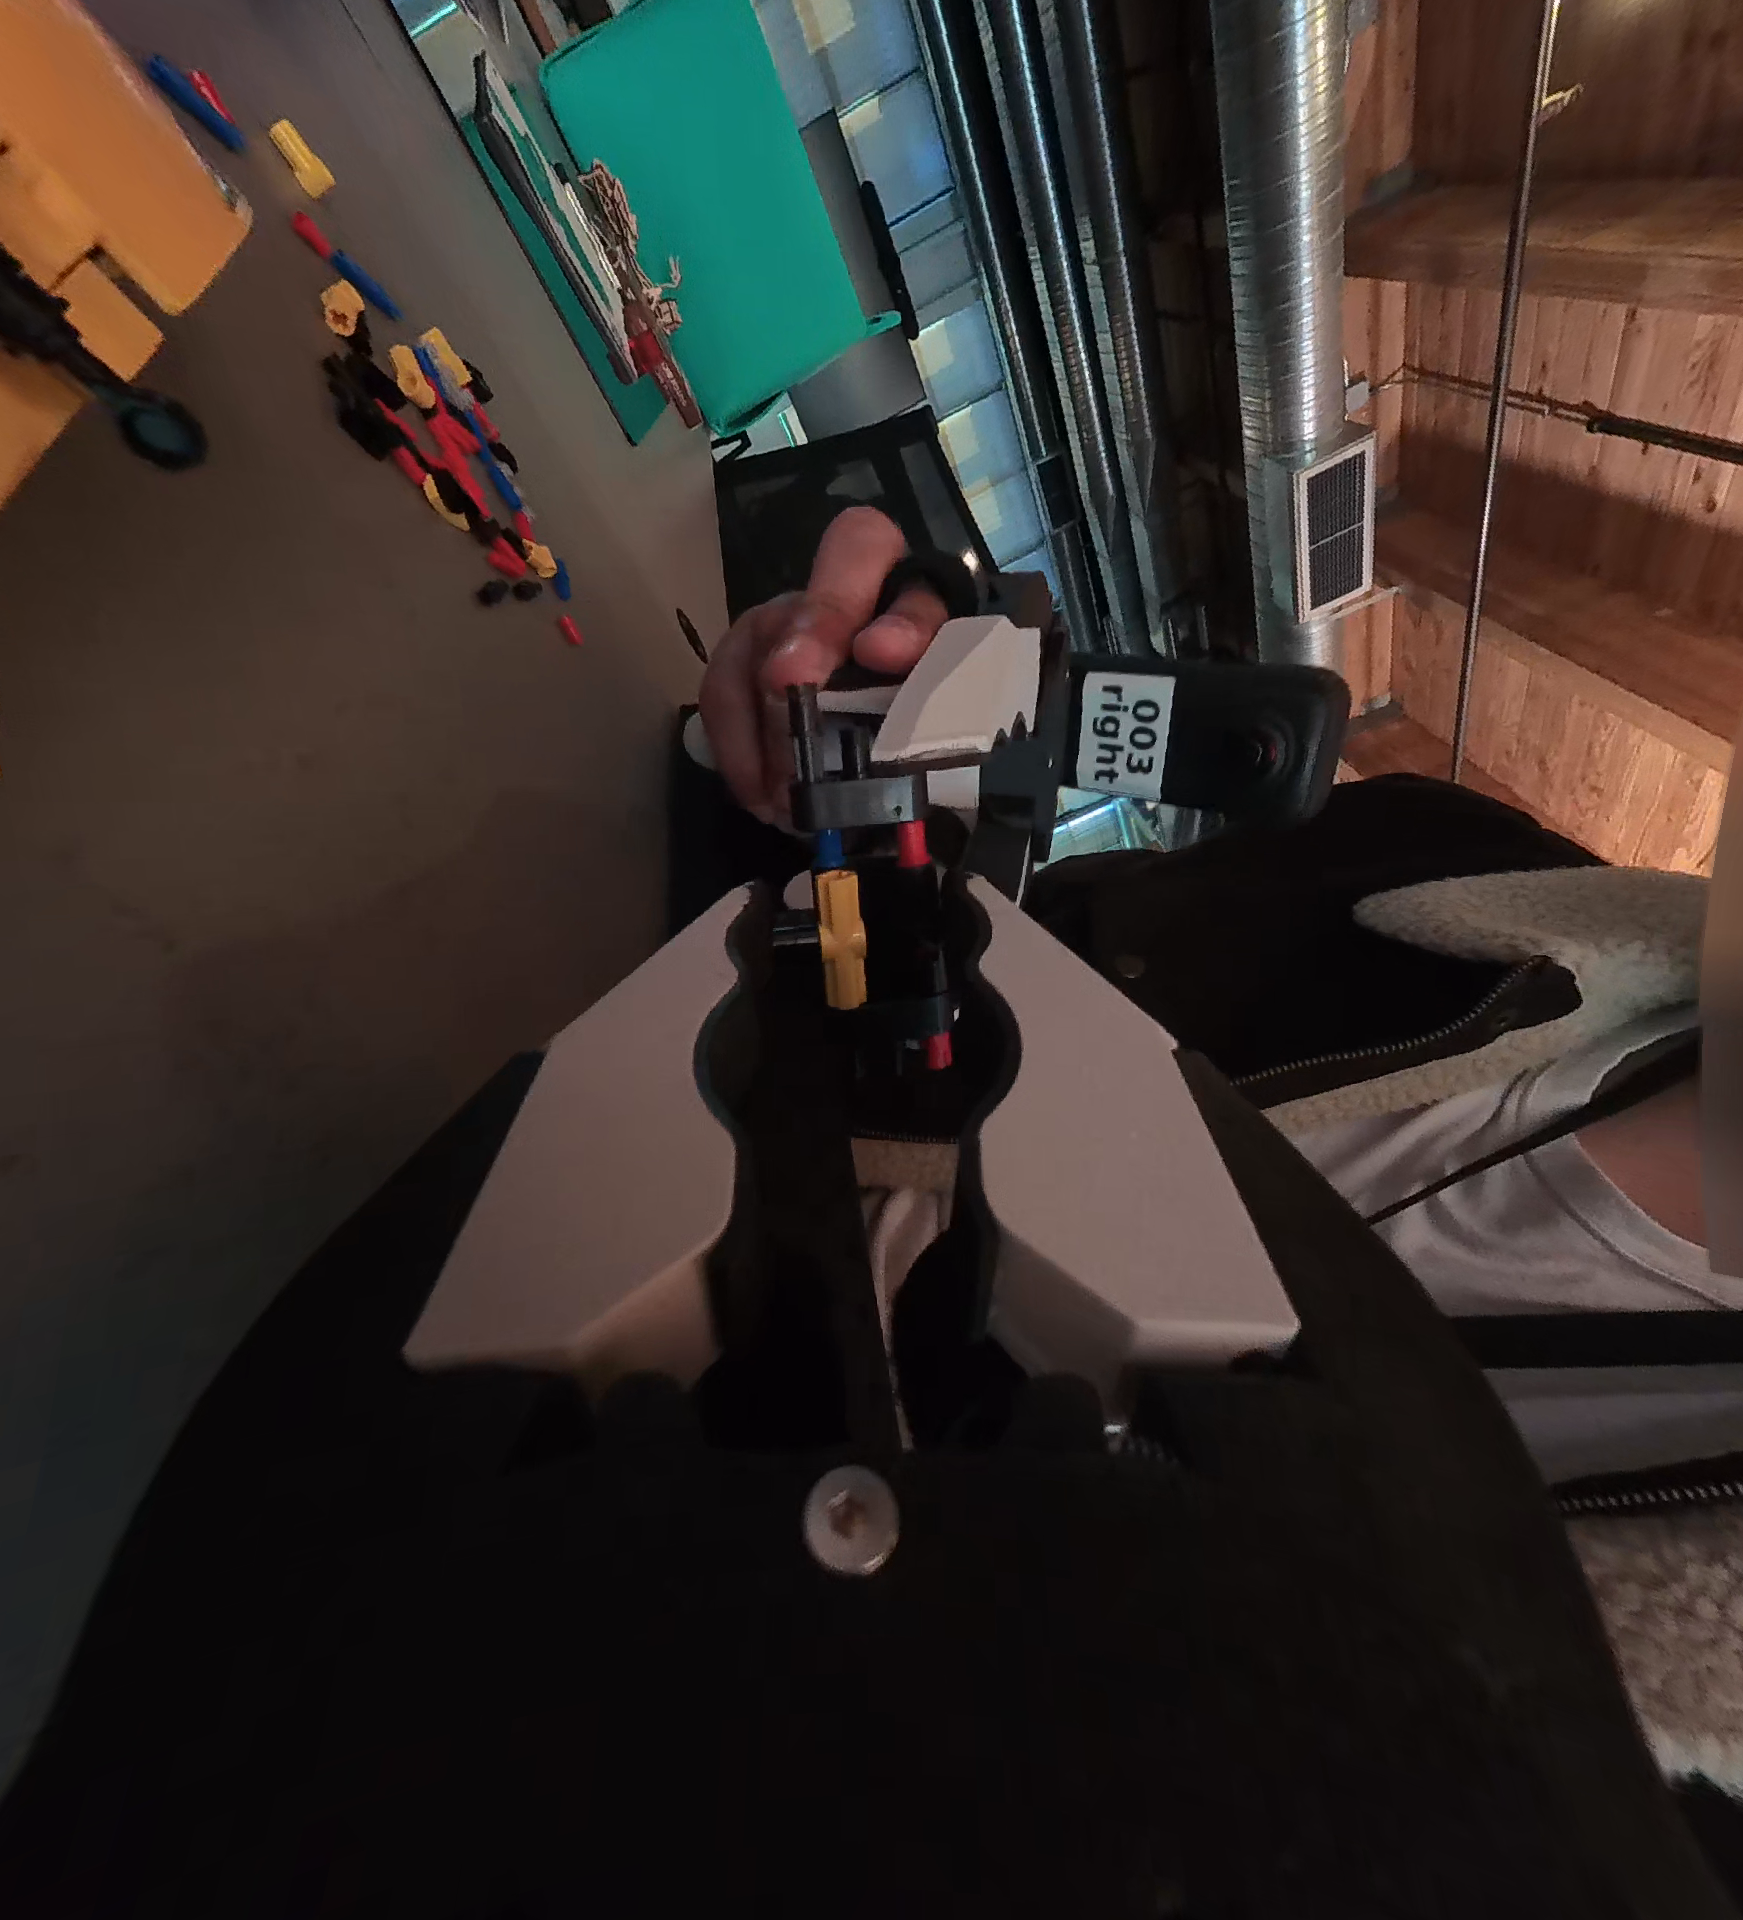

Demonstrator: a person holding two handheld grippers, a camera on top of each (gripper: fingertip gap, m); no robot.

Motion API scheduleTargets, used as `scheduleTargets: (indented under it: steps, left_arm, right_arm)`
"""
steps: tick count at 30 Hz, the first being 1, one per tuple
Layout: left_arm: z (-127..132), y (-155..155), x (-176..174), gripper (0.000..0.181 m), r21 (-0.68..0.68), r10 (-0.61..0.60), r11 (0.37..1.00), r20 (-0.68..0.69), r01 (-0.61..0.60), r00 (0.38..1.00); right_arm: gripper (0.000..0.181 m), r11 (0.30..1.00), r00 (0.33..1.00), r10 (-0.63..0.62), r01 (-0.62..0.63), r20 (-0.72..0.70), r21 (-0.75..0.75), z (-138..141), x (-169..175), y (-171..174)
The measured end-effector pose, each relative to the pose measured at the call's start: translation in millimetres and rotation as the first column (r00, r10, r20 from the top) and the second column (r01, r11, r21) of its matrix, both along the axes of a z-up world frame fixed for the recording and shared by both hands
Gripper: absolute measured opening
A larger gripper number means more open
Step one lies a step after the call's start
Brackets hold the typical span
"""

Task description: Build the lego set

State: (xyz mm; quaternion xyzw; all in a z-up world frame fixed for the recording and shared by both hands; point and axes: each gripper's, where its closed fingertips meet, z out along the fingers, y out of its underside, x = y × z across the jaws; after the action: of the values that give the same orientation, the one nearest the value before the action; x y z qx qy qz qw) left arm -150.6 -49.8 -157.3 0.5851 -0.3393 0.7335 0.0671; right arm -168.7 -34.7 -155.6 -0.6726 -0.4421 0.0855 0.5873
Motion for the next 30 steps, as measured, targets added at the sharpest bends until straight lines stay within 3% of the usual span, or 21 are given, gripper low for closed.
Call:
scheduleTargets:
  steps: [7, 11, 16, 18, 30]
  left_arm:
    - [2.0, -0.7, -0.5, 0.031, -0.026, -0.009, 1.0, 0.012, 0.009, 1.0]
    - [5.9, 5.2, -0.3, 0.033, 0.004, 0.035, 0.999, 0.031, -0.035, 0.999]
    - [8.8, 11.0, -0.9, 0.033, 0.086, 0.078, 0.993, 0.058, -0.082, 0.995]
    - [12.6, 9.6, -1.0, 0.033, 0.102, 0.074, 0.991, 0.081, -0.082, 0.994]
    - [9.6, 4.5, -0.3, 0.033, 0.134, 0.056, 0.989, 0.076, -0.066, 0.996]
  right_arm:
    - [0.047, 0.997, 0.996, 0.016, -0.023, -0.089, -0.073, 0.9, -0.8, -1.3]
    - [0.048, 0.998, 1.0, 0.0, 0.001, -0.018, 0.068, 6.1, -0.9, 3.5]
    - [0.058, 0.993, 0.995, -0.08, 0.084, -0.053, 0.078, 20.1, 10.0, 2.6]
    - [0.06, 0.997, 0.997, -0.08, 0.08, -0.021, 0.02, 9.4, 11.0, 3.4]
    - [0.049, 0.995, 0.988, -0.101, 0.098, 0.118, 0.028, -2.4, 6.2, 5.3]
